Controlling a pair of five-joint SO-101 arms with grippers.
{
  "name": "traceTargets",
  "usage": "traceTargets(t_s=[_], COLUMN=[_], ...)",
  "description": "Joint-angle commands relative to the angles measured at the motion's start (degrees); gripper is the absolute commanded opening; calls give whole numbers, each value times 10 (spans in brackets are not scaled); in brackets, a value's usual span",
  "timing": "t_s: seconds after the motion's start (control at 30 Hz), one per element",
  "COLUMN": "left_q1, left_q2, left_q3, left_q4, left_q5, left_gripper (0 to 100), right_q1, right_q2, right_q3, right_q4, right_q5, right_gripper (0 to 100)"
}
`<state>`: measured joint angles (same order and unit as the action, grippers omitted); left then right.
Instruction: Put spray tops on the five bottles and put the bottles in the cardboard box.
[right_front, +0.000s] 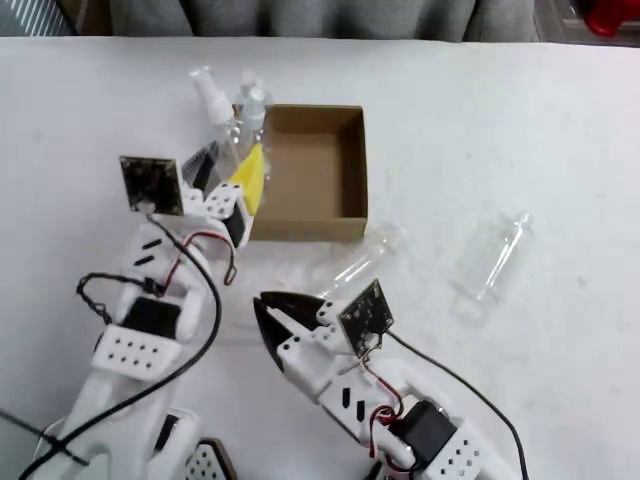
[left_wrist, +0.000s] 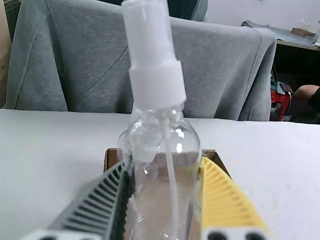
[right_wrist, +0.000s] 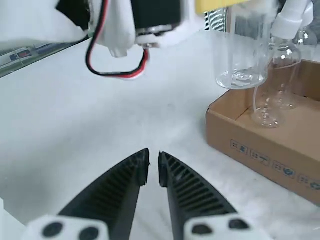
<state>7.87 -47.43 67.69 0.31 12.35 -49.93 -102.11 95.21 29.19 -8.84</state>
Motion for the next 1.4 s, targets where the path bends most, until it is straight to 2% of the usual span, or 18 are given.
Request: traceTargets(t_s=[0.0, 0.17, 0.5, 0.67, 1.2, 1.37], left_q1=[-6, -7, -7, -7, -15, -31], left_q2=[29, 70, 101, 102, 114, 213], left_q3=[14, 52, 50, 55, 54, 51], left_q4=[-68, -165, -174, -209, -215, -329], left_q5=[-2, -2, -6, -7, -7, -7], left_gripper=[22, 21, 21, 21, 21, 21], right_q1=[5, 5, 4, 3, 3, 3], right_q2=[-7, -7, -7, -7, -6, -5], right_q3=[-25, -25, -25, -25, -25, -24], right_q4=[5, 5, 5, 5, 5, 5], right_q5=[7, 7, 7, 7, 7, 7], right_gripper=[15, 15, 15, 15, 15, 15])
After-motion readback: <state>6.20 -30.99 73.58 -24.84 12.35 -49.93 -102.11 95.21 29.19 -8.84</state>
